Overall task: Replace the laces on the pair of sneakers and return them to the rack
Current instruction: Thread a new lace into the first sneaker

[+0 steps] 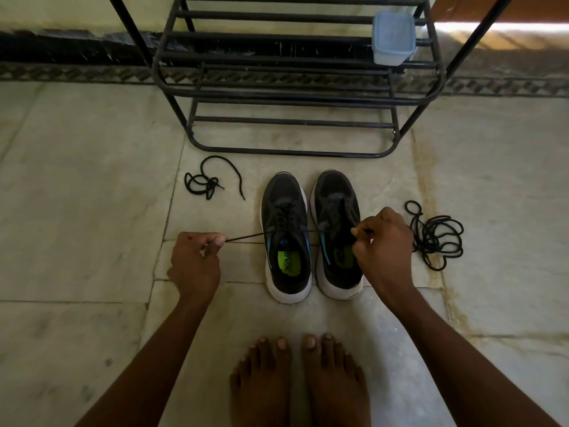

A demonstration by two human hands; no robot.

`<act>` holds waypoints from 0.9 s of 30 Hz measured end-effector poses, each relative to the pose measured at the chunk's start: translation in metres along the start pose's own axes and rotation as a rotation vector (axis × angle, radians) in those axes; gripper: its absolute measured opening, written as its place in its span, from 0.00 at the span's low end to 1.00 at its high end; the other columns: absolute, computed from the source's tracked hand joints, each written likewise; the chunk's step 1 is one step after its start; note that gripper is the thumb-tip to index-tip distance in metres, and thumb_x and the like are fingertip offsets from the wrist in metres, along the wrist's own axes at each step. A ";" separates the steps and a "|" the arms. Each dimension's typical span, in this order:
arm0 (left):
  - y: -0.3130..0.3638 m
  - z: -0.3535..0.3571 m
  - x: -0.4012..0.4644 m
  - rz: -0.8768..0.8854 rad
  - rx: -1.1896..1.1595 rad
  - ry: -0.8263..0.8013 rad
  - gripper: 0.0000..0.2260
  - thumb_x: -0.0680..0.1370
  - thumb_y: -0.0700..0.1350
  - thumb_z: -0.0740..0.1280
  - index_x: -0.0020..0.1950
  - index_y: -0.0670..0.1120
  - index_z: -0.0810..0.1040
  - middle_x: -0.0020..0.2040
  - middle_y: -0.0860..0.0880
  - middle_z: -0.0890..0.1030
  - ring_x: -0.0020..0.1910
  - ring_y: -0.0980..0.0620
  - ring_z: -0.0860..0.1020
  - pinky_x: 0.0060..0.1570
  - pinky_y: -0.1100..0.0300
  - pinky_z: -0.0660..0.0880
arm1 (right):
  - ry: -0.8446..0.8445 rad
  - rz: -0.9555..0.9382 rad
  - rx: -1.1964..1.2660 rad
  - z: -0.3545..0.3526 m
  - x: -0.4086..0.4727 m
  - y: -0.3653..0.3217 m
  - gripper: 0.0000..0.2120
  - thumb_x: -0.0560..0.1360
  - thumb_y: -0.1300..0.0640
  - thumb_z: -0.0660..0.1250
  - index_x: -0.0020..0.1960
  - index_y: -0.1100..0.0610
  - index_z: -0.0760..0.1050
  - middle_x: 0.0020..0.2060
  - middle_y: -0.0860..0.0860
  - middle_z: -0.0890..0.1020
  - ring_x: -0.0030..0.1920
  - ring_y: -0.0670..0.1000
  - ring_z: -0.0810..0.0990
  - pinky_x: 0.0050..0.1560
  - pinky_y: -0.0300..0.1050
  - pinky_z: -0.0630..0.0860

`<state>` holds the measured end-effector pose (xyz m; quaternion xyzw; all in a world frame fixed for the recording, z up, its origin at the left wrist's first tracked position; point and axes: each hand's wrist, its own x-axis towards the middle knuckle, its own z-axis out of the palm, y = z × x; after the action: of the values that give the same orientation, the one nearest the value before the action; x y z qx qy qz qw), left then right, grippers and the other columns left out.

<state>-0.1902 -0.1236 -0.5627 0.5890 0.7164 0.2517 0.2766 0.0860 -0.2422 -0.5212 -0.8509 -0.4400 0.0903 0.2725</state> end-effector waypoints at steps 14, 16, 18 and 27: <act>-0.002 0.003 0.002 0.000 -0.020 -0.034 0.02 0.77 0.49 0.75 0.45 0.55 0.83 0.49 0.52 0.78 0.51 0.50 0.79 0.56 0.40 0.77 | -0.017 0.015 0.022 0.008 0.002 0.008 0.03 0.69 0.67 0.72 0.37 0.62 0.82 0.36 0.52 0.73 0.38 0.51 0.74 0.34 0.38 0.65; -0.006 0.003 0.000 0.072 -0.021 -0.056 0.03 0.77 0.46 0.75 0.45 0.54 0.83 0.49 0.52 0.78 0.50 0.50 0.79 0.54 0.42 0.77 | -0.025 0.026 0.040 0.007 0.002 0.009 0.03 0.69 0.67 0.72 0.38 0.62 0.82 0.36 0.52 0.74 0.36 0.50 0.74 0.34 0.38 0.65; -0.012 0.002 0.002 0.200 0.037 -0.149 0.03 0.77 0.43 0.75 0.48 0.51 0.85 0.51 0.53 0.77 0.52 0.51 0.78 0.54 0.42 0.77 | 0.000 -0.004 0.026 0.005 0.002 0.010 0.01 0.71 0.63 0.73 0.41 0.60 0.83 0.39 0.52 0.76 0.40 0.51 0.76 0.39 0.41 0.69; 0.027 0.011 -0.001 0.563 0.012 -0.600 0.21 0.79 0.55 0.65 0.72 0.62 0.69 0.64 0.62 0.78 0.66 0.60 0.75 0.65 0.38 0.71 | -0.204 -0.443 -0.253 0.021 0.002 -0.037 0.14 0.77 0.48 0.69 0.61 0.50 0.77 0.55 0.50 0.79 0.59 0.55 0.77 0.58 0.58 0.59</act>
<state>-0.1635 -0.1191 -0.5525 0.8109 0.4162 0.1306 0.3900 0.0530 -0.2150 -0.5185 -0.7479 -0.6482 0.0580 0.1313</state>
